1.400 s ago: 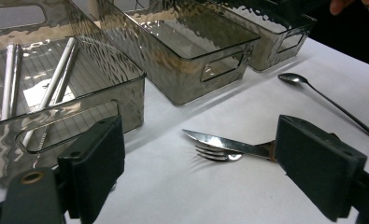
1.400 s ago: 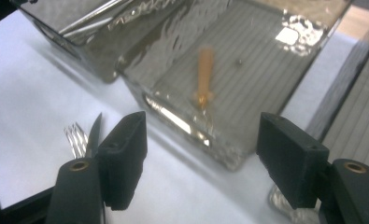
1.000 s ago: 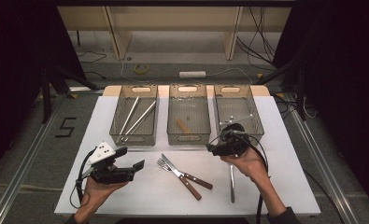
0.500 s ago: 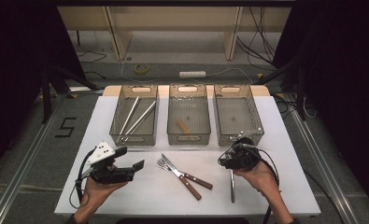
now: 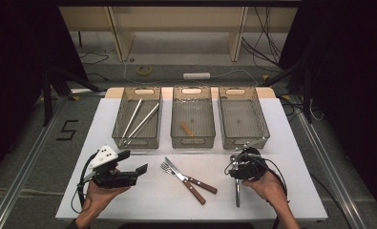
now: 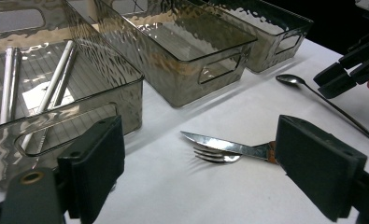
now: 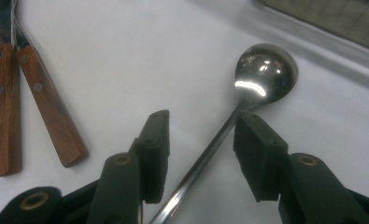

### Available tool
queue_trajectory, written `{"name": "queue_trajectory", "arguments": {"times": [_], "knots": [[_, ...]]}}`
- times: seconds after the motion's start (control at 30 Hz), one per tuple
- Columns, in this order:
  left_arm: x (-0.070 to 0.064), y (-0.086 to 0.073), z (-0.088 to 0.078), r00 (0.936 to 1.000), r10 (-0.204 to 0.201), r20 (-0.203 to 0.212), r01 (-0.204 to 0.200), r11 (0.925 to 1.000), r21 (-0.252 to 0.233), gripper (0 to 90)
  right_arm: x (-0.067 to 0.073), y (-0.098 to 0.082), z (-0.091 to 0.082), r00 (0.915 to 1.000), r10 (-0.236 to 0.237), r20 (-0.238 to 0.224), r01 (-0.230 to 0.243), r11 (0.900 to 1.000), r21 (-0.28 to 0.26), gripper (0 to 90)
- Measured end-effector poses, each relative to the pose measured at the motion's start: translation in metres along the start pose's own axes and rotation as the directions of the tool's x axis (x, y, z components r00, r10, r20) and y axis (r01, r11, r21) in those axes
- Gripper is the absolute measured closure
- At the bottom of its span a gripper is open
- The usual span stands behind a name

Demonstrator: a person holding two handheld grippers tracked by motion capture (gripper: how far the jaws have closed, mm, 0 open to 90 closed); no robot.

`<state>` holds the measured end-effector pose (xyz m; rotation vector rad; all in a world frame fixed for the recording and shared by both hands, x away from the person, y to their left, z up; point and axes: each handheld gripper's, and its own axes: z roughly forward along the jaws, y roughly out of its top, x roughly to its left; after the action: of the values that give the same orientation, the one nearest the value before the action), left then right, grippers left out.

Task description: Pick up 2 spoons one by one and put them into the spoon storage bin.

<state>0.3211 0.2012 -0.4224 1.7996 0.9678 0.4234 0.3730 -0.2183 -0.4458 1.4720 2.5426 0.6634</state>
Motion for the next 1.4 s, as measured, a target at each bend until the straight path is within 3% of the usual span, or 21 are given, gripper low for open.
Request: {"name": "queue_trajectory", "arguments": {"times": [0.57,0.9,1.4], "knots": [[0.000,0.000,0.000,1.0000,0.002,0.000,-0.002,1.0000,0.000,16.1,-0.002,-0.003,0.014,0.9997,-0.012,0.022,0.010,0.997,0.077,65.2],[-0.001,0.000,0.000,1.0000,0.004,0.000,-0.004,1.0000,0.002,16.1,-0.002,-0.003,0.014,0.9986,-0.028,0.044,0.024,0.996,0.081,72.2],[-0.001,0.000,0.000,1.0000,0.006,0.001,-0.006,0.9999,0.008,16.1,-0.004,-0.003,0.015,0.9994,-0.010,0.032,0.007,0.996,0.084,86.7]]}}
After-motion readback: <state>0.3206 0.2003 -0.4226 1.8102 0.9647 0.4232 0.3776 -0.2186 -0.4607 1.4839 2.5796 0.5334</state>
